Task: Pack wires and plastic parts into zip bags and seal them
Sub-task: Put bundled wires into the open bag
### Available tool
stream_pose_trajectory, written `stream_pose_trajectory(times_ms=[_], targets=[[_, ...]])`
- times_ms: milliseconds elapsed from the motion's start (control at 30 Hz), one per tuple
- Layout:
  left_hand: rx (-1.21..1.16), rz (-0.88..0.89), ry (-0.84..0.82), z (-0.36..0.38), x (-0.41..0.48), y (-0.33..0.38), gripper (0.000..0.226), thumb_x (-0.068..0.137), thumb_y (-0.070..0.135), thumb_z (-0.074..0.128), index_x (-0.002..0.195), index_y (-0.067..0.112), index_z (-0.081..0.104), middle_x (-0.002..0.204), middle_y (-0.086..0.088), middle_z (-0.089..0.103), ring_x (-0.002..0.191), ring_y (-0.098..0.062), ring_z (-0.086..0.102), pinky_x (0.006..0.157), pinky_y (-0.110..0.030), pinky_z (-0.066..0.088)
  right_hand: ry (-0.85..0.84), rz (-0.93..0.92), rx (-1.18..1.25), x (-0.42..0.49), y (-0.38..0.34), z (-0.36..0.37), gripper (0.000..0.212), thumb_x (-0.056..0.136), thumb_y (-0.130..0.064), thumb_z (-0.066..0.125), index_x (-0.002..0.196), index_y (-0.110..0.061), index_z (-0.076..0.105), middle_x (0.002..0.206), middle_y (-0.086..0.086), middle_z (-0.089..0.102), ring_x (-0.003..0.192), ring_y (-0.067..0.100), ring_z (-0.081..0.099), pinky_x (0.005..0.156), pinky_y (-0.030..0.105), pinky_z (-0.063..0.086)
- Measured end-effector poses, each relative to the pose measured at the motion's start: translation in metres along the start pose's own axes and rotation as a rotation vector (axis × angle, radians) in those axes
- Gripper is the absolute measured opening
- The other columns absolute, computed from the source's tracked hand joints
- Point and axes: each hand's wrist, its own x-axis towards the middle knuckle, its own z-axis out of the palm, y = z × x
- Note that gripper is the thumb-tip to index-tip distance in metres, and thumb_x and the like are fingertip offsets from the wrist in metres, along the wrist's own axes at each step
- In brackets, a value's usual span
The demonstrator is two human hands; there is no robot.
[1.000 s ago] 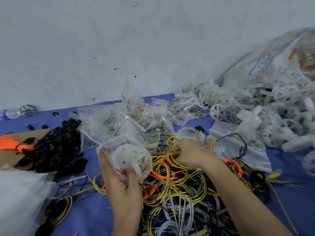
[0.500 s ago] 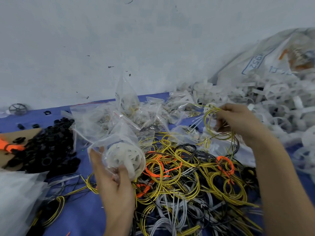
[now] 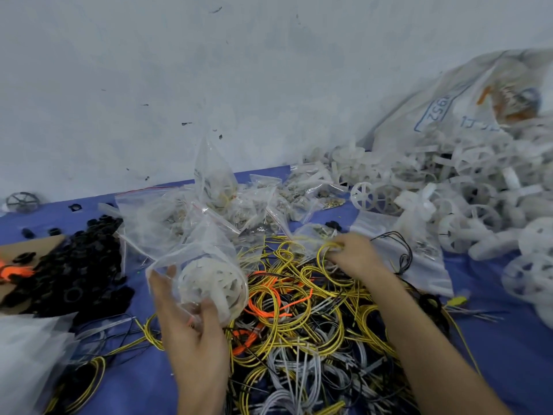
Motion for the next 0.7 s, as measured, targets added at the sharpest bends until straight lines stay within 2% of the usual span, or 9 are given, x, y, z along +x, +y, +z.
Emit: stream_pose_trajectory(times_ms=[67, 133, 167, 267, 333, 433, 567, 633, 700], targets=[[0.013, 0.023, -0.016, 0.000, 0.000, -0.001, 0.070, 0.092, -0.010, 0.047, 0.151, 0.016, 0.020, 0.144, 0.015, 0.035, 0.112, 0.025, 0.039, 0.088, 0.002, 0.034, -0.013, 0.037, -0.126, 0.003, 0.005, 0.013, 0.012, 0.086, -0.015, 0.061, 0.092, -0.006, 0.067, 0.086, 0.014, 0.066, 0.081, 0.029, 0.060, 0.059, 0.028, 0.041], [0.018, 0.027, -0.029, 0.000, 0.000, -0.001, 0.072, 0.091, -0.012, 0.046, 0.151, 0.017, 0.019, 0.147, 0.007, 0.035, 0.101, 0.029, 0.042, 0.078, 0.004, 0.036, -0.004, 0.051, -0.157, 0.006, 0.008, 0.016, 0.014, 0.084, -0.016, 0.064, 0.091, -0.005, 0.068, 0.087, 0.016, 0.067, 0.082, 0.029, 0.061, 0.060, 0.029, 0.042], [0.019, 0.032, -0.033, 0.000, 0.000, -0.002, 0.074, 0.091, -0.012, 0.046, 0.151, 0.019, 0.018, 0.149, 0.006, 0.034, 0.104, 0.026, 0.044, 0.081, 0.001, 0.040, 0.004, 0.052, -0.182, 0.007, 0.008, 0.015, 0.015, 0.084, -0.017, 0.064, 0.092, -0.005, 0.069, 0.088, 0.016, 0.067, 0.087, 0.030, 0.060, 0.063, 0.031, 0.045], [0.054, 0.059, -0.057, -0.001, -0.001, 0.000, 0.076, 0.090, -0.010, 0.045, 0.151, 0.026, 0.017, 0.150, 0.008, 0.033, 0.129, -0.004, 0.043, 0.097, -0.033, 0.049, 0.054, 0.046, -0.329, 0.009, 0.007, 0.011, 0.025, 0.089, -0.017, 0.056, 0.111, -0.015, 0.065, 0.111, 0.017, 0.061, 0.113, 0.035, 0.046, 0.085, 0.037, 0.044], [0.083, 0.068, -0.061, -0.002, -0.001, 0.000, 0.079, 0.090, -0.009, 0.045, 0.151, 0.031, 0.015, 0.151, 0.010, 0.032, 0.130, -0.011, 0.042, 0.090, -0.030, 0.052, 0.134, 0.032, -0.360, 0.008, 0.002, 0.001, 0.030, 0.092, -0.014, 0.049, 0.118, -0.018, 0.063, 0.118, 0.019, 0.055, 0.113, 0.038, 0.040, 0.087, 0.040, 0.042], [0.096, 0.063, -0.078, -0.003, -0.001, 0.002, 0.081, 0.090, -0.007, 0.046, 0.148, 0.041, 0.015, 0.151, 0.012, 0.033, 0.120, -0.028, 0.052, 0.082, -0.042, 0.055, 0.226, 0.007, -0.167, 0.002, -0.011, -0.026, 0.025, 0.093, -0.009, 0.047, 0.108, -0.014, 0.066, 0.109, 0.018, 0.061, 0.098, 0.034, 0.048, 0.074, 0.036, 0.044], [0.113, 0.094, -0.085, -0.001, -0.003, 0.001, 0.085, 0.086, -0.010, 0.047, 0.147, 0.041, 0.018, 0.144, 0.020, 0.037, 0.124, -0.024, 0.049, 0.089, -0.039, 0.051, 0.249, -0.076, 0.030, -0.012, -0.030, -0.057, 0.014, 0.092, -0.008, 0.049, 0.091, -0.005, 0.063, 0.086, 0.018, 0.066, 0.074, 0.030, 0.058, 0.063, 0.035, 0.042], [0.123, 0.122, -0.096, -0.001, -0.004, 0.001, 0.090, 0.084, -0.013, 0.047, 0.147, 0.044, 0.018, 0.140, 0.033, 0.034, 0.125, -0.014, 0.045, 0.089, -0.026, 0.046, 0.169, -0.157, 0.416, -0.027, -0.048, -0.066, 0.018, 0.095, -0.007, 0.045, 0.085, -0.005, 0.060, 0.077, 0.015, 0.066, 0.068, 0.020, 0.058, 0.062, 0.033, 0.039], [0.114, 0.139, -0.125, -0.001, -0.004, 0.005, 0.096, 0.083, -0.016, 0.047, 0.142, 0.054, 0.018, 0.136, 0.045, 0.029, 0.123, 0.003, 0.043, 0.084, -0.013, 0.046, -0.066, -0.235, 0.884, -0.044, -0.069, -0.072, 0.029, 0.097, -0.010, 0.042, 0.073, -0.016, 0.057, 0.060, 0.001, 0.061, 0.053, 0.010, 0.054, 0.054, 0.026, 0.038]])
